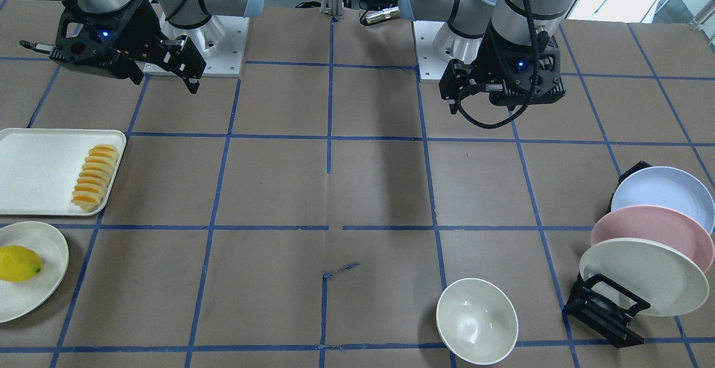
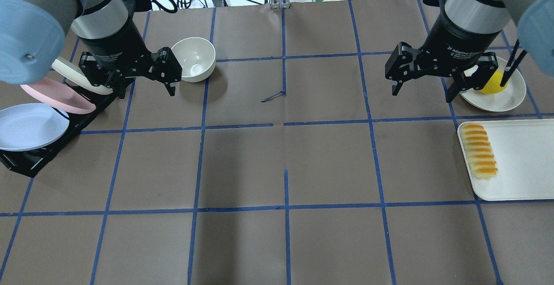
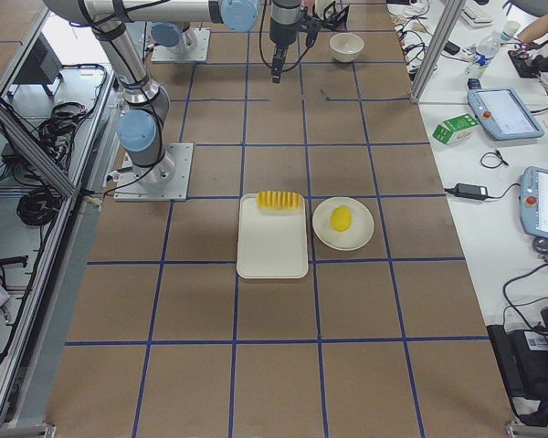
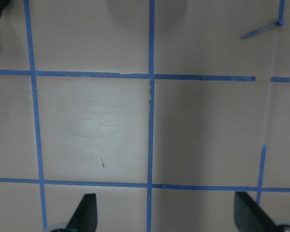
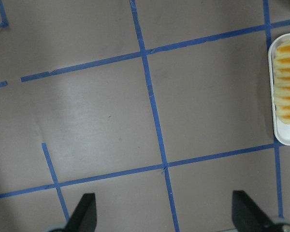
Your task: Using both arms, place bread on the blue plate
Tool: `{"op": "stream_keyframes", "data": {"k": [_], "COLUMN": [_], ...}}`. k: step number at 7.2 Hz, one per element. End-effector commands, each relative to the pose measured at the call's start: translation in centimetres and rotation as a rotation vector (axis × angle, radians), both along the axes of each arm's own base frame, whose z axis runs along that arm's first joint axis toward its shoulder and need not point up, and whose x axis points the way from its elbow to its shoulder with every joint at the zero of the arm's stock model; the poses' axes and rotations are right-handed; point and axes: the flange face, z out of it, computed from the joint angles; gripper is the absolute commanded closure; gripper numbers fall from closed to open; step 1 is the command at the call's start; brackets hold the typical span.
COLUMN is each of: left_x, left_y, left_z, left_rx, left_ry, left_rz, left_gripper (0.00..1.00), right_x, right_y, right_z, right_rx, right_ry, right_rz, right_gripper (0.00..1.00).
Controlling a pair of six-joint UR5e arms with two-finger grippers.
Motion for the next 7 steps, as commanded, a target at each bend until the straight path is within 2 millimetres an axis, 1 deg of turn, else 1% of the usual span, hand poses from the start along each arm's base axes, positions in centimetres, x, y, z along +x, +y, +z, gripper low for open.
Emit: {"op": "stream_keyframes", "data": {"k": [1, 2, 3, 4, 5, 6, 7], "left_x": [9.0, 15.5, 21.9, 27.6, 32.1, 35.6, 38.9], "left_y": [-1.1, -0.9, -0.2, 0.9, 0.1, -1.3, -0.9], "left_z": [-0.1, -1.0, -3.4, -5.5, -6.3, -8.4, -10.9], "left_rx": [-0.008, 0.022, 0.076, 0.106, 0.007, -0.076, -0.034], "left_ry": [-0.018, -0.02, -0.006, 0.008, -0.021, -0.051, -0.074], "left_rz": [0.199, 0.323, 0.44, 0.557, 0.634, 0.67, 0.714], "left_gripper": [0.0, 0.0, 0.0, 0.0, 0.0, 0.0, 0.0], "right_x": [-0.2, -0.7, -2.0, -3.4, -5.3, -8.6, -12.0], "right_y": [0.0, -0.5, -1.3, -2.5, -5.0, -5.9, -6.0], "right_z": [-0.1, -0.7, -1.5, -2.7, -6.0, -7.1, -8.9], "right_rx": [0.003, 0.01, 0.028, 0.042, 0.076, 0.076, 0.079], "right_ry": [0.013, 0.016, 0.025, 0.047, 0.045, 0.033, 0.022], "right_rz": [-0.004, 0.006, -0.018, -0.038, -0.06, -0.031, -0.044], "right_gripper": [0.0, 0.0, 0.0, 0.0, 0.0, 0.0, 0.0]}}
